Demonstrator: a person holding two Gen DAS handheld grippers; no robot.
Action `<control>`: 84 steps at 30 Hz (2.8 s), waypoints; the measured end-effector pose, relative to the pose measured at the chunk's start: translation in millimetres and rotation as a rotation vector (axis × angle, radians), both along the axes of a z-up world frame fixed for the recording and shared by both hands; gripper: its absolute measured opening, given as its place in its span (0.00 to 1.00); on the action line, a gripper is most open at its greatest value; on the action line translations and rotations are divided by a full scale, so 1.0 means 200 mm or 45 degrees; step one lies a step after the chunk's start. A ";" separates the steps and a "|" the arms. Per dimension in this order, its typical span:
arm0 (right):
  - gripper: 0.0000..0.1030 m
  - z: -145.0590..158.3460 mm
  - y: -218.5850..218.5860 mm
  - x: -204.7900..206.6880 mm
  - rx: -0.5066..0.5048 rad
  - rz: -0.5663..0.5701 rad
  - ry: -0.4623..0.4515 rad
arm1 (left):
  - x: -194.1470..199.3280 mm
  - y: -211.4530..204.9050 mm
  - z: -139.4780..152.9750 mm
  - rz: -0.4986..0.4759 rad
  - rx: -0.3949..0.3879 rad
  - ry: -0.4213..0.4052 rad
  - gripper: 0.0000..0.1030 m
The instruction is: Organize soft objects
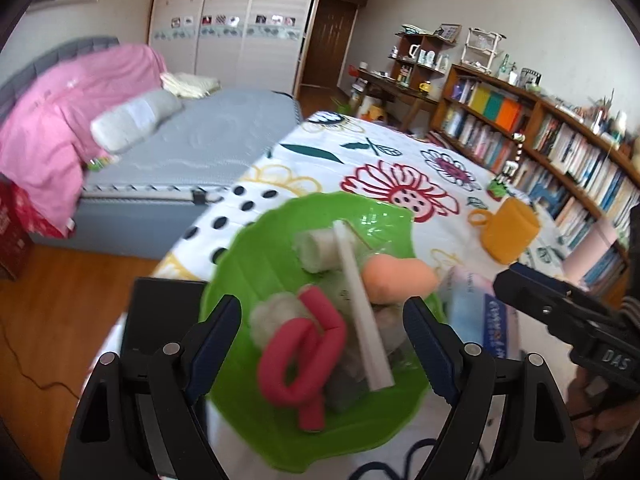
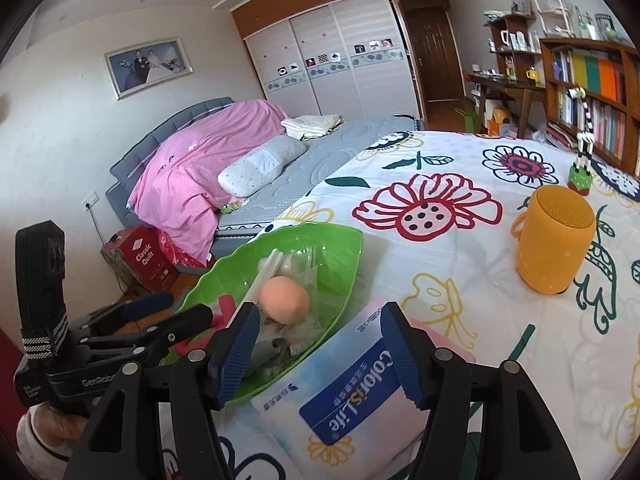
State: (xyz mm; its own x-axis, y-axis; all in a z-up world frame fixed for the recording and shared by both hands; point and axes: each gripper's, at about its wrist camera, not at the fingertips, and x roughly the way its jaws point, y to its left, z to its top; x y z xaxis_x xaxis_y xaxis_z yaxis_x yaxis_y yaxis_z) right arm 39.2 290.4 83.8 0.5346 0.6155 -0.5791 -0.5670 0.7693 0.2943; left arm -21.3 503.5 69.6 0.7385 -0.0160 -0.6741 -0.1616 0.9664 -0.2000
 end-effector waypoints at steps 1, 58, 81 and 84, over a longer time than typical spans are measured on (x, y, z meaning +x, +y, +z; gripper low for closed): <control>0.67 0.00 0.00 -0.01 -0.004 0.005 -0.005 | -0.01 0.00 0.00 0.014 0.033 -0.001 0.81; 1.00 0.04 0.24 -0.32 -0.271 0.089 -0.198 | -0.27 0.00 0.02 0.291 0.470 0.029 0.98; 1.00 0.03 0.32 -0.30 -0.314 0.146 -0.180 | -0.26 0.05 -0.02 0.305 0.461 0.058 0.98; 1.00 0.02 0.33 -0.29 -0.318 0.150 -0.177 | -0.26 0.05 -0.02 0.305 0.458 0.057 0.98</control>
